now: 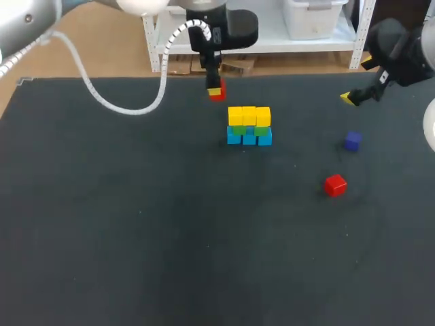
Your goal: Place the blue cubes, place green cubes on the blue cubes, place the yellow cubes on the green cubes, then place the red cubes on the yellow cubes, and place purple cube on the red cubes.
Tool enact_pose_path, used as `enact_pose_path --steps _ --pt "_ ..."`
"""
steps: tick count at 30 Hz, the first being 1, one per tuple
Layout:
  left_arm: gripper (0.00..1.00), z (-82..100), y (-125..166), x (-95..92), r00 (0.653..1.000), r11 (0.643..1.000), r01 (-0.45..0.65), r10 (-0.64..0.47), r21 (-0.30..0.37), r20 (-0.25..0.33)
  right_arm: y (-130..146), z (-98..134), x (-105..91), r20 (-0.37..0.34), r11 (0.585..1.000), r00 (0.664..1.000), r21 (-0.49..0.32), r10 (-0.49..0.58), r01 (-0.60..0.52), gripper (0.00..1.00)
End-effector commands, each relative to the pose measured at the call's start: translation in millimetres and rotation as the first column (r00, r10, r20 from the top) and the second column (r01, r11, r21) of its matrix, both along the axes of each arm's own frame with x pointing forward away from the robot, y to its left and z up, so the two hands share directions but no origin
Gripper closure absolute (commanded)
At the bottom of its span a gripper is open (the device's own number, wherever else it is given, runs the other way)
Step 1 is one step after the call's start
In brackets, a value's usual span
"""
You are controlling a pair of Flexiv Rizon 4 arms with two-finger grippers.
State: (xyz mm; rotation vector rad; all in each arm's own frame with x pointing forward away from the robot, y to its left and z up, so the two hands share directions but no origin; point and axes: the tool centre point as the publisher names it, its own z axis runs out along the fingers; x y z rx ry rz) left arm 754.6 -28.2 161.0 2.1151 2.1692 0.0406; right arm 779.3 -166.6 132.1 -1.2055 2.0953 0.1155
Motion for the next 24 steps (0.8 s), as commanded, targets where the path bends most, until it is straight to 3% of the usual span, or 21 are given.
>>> enact_pose_path --steps 1,6,10,12,21,24 --pt "1.0 -3.5 -9 6.7 1.0 1.0 0.007 -0.007 0.018 -0.022 1 0 -0.5 0.001 1.0 1.0 -0.003 -0.004 0.004 0.0" --pt "1.0 -5.0 -17 7.6 1.0 1.0 0.016 -0.015 0.015 -0.024 1 0 -0.5 0.001 1.0 1.0 -0.003 -0.004 0.004 0.0" --pt "1.0 -10.1 -27 4.7 0.999 0.999 0.044 -0.045 -0.025 -0.027 1 0 -0.5 0.001 1.0 1.0 -0.003 -0.004 0.004 0.0" --pt "1.0 -11.7 -33 0.7 0.996 0.996 0.073 -0.075 -0.043 -0.057 1 0 -0.5 0.001 1.0 1.0 -0.003 -0.004 0.004 0.0" --pt "1.0 -24.3 -43 8.4 0.991 0.992 0.112 -0.107 0.059 -0.081 1 0 -0.5 0.001 1.0 1.0 -0.003 -0.004 0.004 0.0" --pt "1.0 -19.5 -44 15.5 0.991 0.992 0.111 -0.107 0.054 -0.081 1 0 -0.5 0.001 1.0 1.0 -0.003 -0.004 0.004 0.0"
